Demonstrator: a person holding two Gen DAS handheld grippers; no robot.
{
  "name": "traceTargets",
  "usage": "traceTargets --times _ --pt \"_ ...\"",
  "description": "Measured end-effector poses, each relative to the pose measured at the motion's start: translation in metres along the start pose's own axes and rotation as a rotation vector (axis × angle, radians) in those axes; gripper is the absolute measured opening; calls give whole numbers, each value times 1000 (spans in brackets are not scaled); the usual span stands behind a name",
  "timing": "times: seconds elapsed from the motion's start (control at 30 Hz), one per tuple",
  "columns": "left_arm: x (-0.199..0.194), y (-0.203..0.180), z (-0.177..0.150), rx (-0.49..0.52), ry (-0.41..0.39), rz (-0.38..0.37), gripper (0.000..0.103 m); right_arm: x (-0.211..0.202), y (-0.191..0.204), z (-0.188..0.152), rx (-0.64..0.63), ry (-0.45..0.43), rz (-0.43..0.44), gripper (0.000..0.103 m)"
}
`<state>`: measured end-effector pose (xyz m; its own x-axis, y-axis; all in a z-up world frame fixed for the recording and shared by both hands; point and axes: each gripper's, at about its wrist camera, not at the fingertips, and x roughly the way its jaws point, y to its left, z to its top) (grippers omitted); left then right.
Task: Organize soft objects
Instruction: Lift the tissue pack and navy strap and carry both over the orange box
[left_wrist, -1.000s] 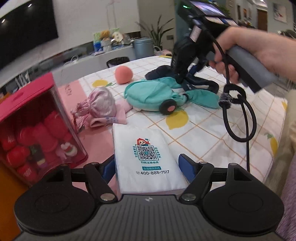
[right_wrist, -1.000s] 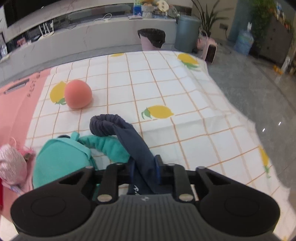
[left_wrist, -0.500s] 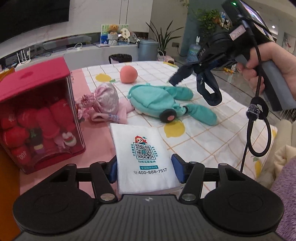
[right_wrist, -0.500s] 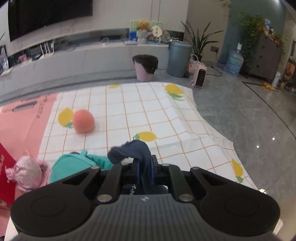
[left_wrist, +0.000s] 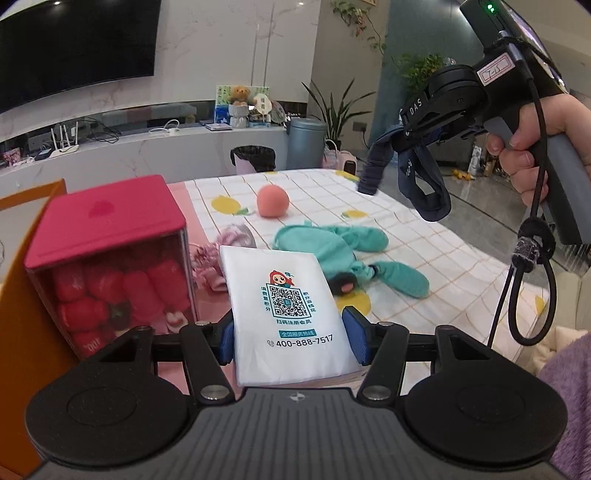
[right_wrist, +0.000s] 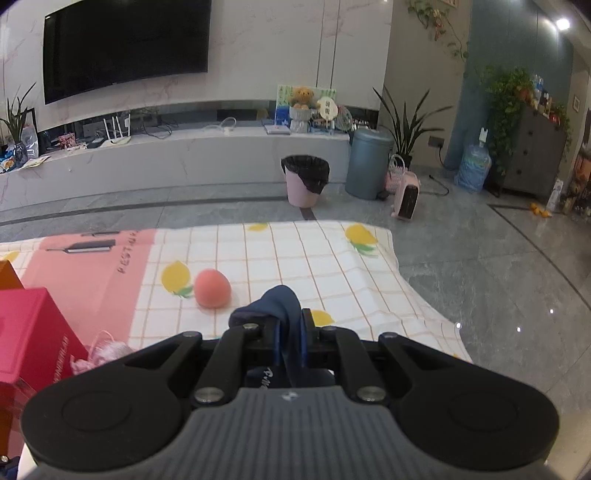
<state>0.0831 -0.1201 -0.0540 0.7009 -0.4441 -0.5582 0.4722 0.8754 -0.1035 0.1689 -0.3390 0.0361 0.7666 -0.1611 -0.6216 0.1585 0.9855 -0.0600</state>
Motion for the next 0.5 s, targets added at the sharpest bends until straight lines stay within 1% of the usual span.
traceTargets --times 0.13,0.33,0.5 --pt "-11 8 10 -44 -32 -4 66 -17 15 14 -10 -34 1 8" --pt "-35 26 32 -98 -97 6 66 -58 50 39 -47 -123 27 8" --pt "-59 50 53 -155 -139 58 66 -92 87 59 -60 -195 86 8"
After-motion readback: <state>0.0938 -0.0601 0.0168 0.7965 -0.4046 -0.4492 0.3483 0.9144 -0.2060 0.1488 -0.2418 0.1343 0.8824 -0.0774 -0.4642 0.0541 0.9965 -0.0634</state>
